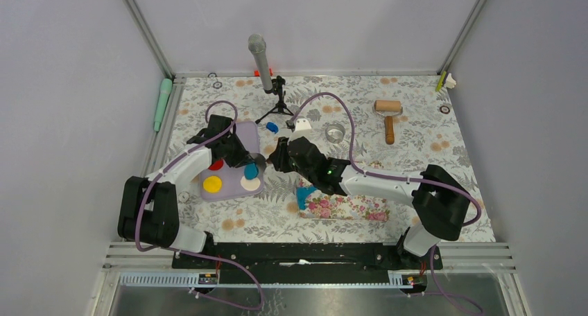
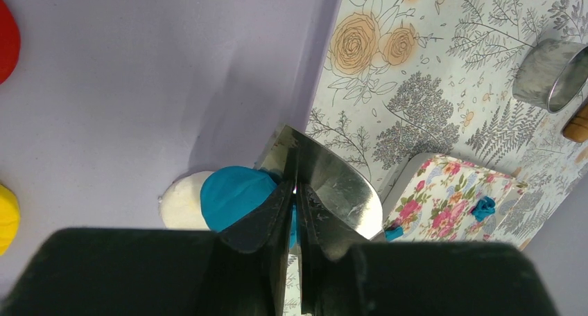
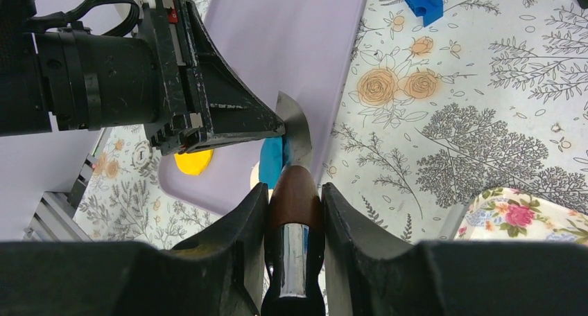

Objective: Roll out the dumpling wrappers from the dough
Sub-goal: Place the dumpling wrapper on the plate.

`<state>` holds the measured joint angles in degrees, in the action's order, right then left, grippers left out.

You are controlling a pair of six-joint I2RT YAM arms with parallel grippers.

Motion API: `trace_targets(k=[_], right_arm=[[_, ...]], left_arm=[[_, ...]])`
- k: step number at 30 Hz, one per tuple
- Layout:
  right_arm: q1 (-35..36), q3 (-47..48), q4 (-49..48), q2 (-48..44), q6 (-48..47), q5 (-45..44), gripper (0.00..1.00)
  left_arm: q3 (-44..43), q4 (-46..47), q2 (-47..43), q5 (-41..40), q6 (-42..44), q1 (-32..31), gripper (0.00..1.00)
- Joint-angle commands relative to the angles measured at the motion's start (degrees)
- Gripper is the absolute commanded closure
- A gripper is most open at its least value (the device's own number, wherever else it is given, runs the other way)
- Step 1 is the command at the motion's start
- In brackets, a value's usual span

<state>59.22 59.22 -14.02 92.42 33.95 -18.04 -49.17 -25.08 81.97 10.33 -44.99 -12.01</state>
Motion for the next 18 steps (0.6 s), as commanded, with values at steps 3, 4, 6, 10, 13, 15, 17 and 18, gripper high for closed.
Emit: trace_targets(k=[3, 4, 6, 10, 13, 15, 17, 18], right_arm=[[-0.16, 3.54, -9.39, 1.54, -2.37, -4.16, 1.0], [-0.16, 4.18, -9.76, 1.87, -2.78, -4.39, 1.0], [-0.16, 5.23, -10.06, 2.7, -3.54, -4.8, 1.0], [-0.25, 6.7, -10.92, 4.32, -4.58, -5.92, 1.0], [-0.25, 7.36, -11.56, 5.44, -5.3, -6.69, 1.0], [-0.25, 7.82, -11.75, 6.13, -5.63, -7.0, 1.0], [-0.25, 8.19, -11.84, 6.65, -5.61, -7.27, 1.0], [-0.27, 8.36, -11.83, 6.84, -5.57, -7.39, 1.0]], left_arm=[[-3.42, -0.5, 0.63, -0.56, 1.07, 0.06, 0.85], [-4.01, -0.5, 0.98, -0.41, 0.98, 0.08, 0.85], [-5.3, -0.85, 1.92, 0.03, 1.08, 0.14, 0.85], [-6.87, -1.89, 2.75, 0.18, 1.72, 0.5, 0.85], [-7.36, -2.04, 2.91, 0.77, 2.08, 1.55, 0.85], [-7.87, -2.23, 3.31, 1.23, 2.38, 2.17, 0.85], [-8.65, -2.69, 4.03, 1.41, 2.89, 2.63, 0.85], [-9.11, -3.02, 4.37, 1.54, 3.23, 2.83, 0.85]])
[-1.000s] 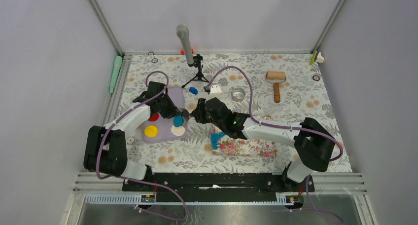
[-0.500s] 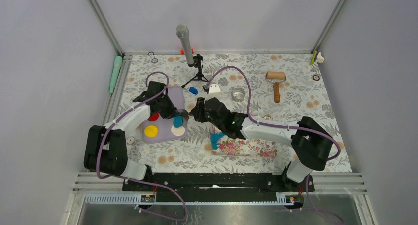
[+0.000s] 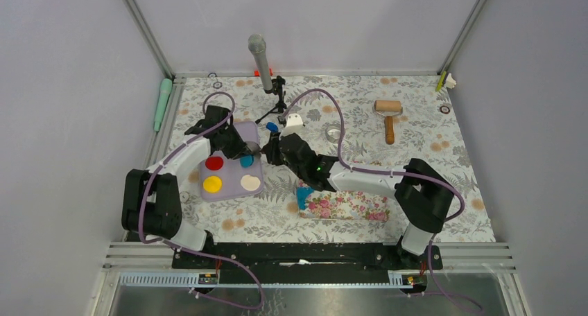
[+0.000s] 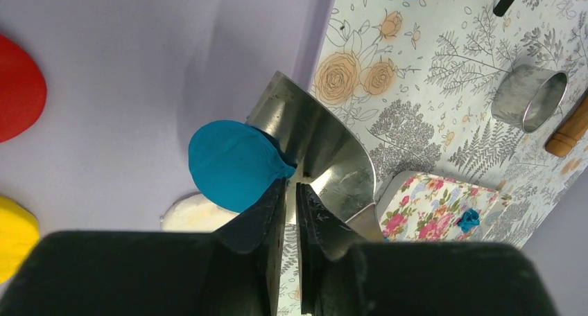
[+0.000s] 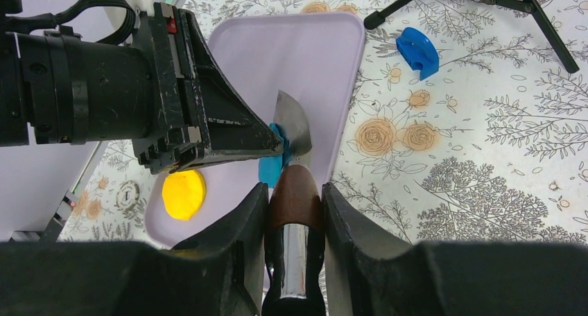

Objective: Roll out the dumpling wrappers from the dough
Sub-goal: Place the dumpling wrapper on the plate.

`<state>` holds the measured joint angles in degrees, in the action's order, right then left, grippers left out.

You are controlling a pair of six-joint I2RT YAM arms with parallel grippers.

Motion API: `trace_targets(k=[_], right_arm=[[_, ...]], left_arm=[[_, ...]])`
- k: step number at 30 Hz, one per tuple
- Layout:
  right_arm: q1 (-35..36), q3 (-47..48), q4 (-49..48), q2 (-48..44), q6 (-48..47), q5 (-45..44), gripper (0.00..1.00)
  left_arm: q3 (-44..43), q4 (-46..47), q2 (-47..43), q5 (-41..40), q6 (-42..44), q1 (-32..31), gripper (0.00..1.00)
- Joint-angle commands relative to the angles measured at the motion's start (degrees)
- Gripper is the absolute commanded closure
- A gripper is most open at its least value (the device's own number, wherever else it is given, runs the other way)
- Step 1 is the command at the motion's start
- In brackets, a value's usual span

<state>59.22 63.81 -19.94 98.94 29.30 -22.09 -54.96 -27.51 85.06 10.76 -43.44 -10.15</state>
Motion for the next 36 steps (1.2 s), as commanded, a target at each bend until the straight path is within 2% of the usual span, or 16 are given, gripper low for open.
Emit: trace_targets(k=[1, 8, 15, 23, 36], right_arm=[[-0.33, 3.85, -5.9, 0.45, -0.97, -3.46, 1.0], [-0.43, 4.63, -5.98, 1.31, -1.22, -3.25, 1.0], [-0.42, 4.66, -5.64, 1.68, -0.61, -2.96, 1.0], [-0.43, 4.27, -5.46, 1.34, -0.39, -3.03, 1.0], [-0.5, 3.7, -5.85, 0.5, 0.03, -3.48, 1.0]], left_arm=[[-3.72, -0.88, 1.78, 1.21, 2.02, 1.13, 0.85], [-4.32, -0.35, 1.5, 2.34, 2.59, 1.97, 0.85], [-0.72, 7.95, -3.7, 7.31, 1.43, 1.98, 0.82], [2.84, 11.9, -1.0, 10.47, -0.47, 1.98, 0.85], [3.39, 7.36, 0.9, 4.87, 0.78, 1.98, 0.87]])
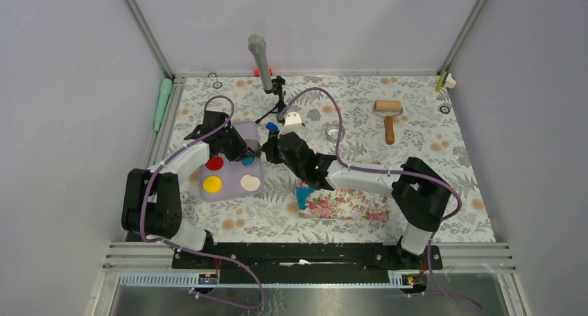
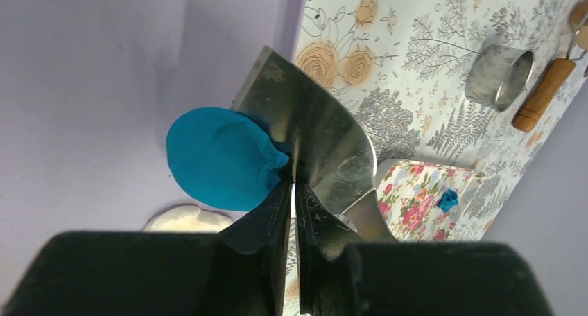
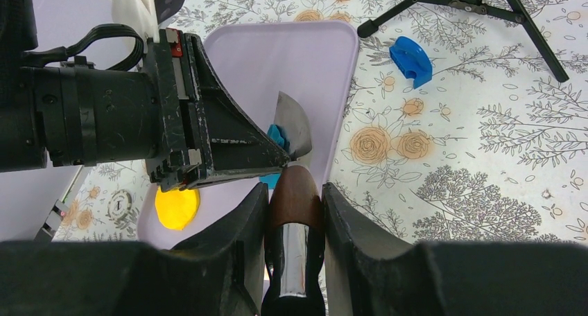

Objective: Roll out the dumpling wrappers from the dough
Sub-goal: Place the dumpling wrapper on the plate.

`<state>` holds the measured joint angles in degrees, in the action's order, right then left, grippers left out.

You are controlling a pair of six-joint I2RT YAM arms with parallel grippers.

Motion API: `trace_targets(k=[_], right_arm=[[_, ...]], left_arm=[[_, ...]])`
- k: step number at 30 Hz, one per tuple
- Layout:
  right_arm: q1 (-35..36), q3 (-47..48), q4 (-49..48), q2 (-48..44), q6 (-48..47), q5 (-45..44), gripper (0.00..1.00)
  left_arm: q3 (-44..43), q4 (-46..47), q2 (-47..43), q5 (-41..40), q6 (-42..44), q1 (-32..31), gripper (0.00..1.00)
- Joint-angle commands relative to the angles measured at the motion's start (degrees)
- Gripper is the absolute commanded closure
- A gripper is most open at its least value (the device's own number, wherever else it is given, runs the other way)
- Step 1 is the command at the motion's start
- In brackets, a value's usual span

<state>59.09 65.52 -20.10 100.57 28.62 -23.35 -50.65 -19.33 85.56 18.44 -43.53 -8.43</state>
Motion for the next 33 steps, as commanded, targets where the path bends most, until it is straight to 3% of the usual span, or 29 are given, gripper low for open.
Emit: trace_targets(k=[1, 14, 33], right_arm=[[-0.38, 1.86, -5.85, -1.21, 0.71, -2.29, 1.0], [-0.38, 1.55, -6.01, -1.7, 0.51, -2.66, 1.0], [-0.46, 1.98, -6.09, -1.09, 0.25, -2.25, 1.0]], left_arm=[[-1.12, -1.46, 0.52, -3.35, 0.97, 0.25, 0.87], [-3.37, -7.62, 0.43, -9.12, 3.3, 0.25, 0.88], [-4.8, -11.79, -2.01, -10.68, 5.63, 0.25, 0.88]])
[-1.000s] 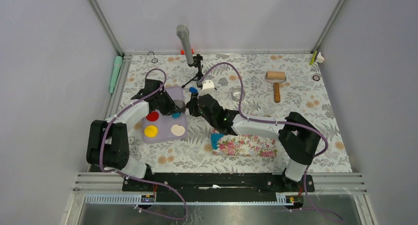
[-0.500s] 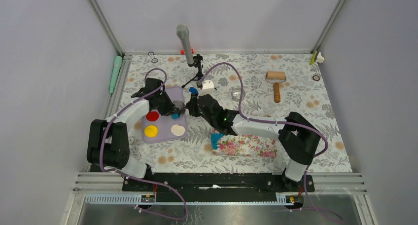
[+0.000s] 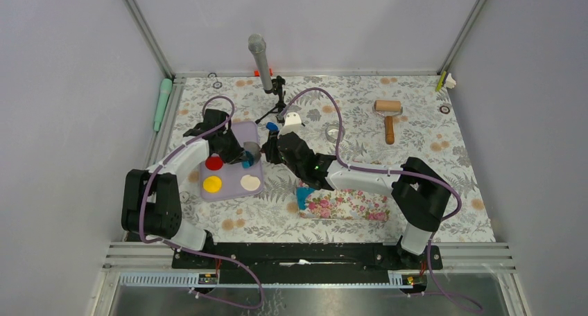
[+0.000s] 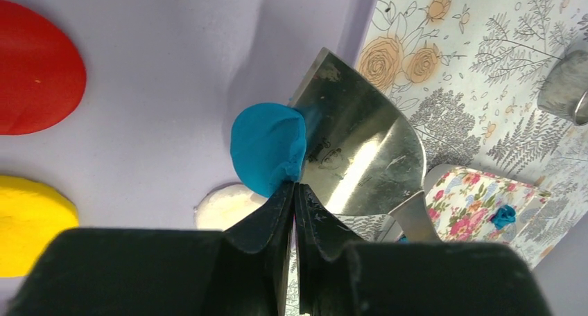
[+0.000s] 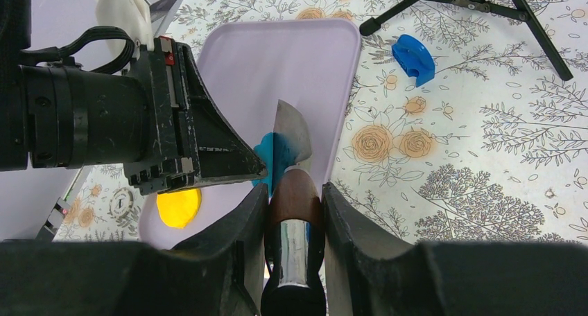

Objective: Roll out the dumpling wrappers from the dough
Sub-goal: Place the dumpling wrapper on the plate.

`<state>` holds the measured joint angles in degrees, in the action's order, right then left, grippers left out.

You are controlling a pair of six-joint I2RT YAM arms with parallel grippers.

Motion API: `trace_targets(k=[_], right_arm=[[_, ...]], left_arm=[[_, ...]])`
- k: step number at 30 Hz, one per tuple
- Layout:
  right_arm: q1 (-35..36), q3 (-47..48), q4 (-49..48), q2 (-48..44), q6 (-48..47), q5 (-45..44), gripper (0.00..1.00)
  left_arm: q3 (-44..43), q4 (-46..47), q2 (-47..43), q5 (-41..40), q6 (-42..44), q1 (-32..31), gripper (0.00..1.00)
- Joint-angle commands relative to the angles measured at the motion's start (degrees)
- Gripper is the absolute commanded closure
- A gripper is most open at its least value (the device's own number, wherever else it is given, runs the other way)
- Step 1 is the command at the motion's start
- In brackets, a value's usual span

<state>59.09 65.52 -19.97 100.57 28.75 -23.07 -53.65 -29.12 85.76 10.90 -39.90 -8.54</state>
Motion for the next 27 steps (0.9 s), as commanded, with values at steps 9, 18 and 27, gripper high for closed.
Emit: trace_targets(k=[9, 18, 27], right_arm=[[-0.44, 2.15, -5.73, -0.4, -0.13, -1.48, 1.0], [-0.42, 1.82, -4.55, 1.12, -0.55, -0.65, 1.0], [-0.46, 0.69, -2.84, -0.54, -2.12, -4.95, 1.0]], left_arm=[[-2.95, -3.51, -4.08, -3.1, 2.45, 0.36, 0.87], [-4.89, -5.46, -7.9, -1.63, 2.25, 0.36, 0.86], [-5.68, -6.13, -8.89, -1.05, 2.09, 0.41, 0.84]])
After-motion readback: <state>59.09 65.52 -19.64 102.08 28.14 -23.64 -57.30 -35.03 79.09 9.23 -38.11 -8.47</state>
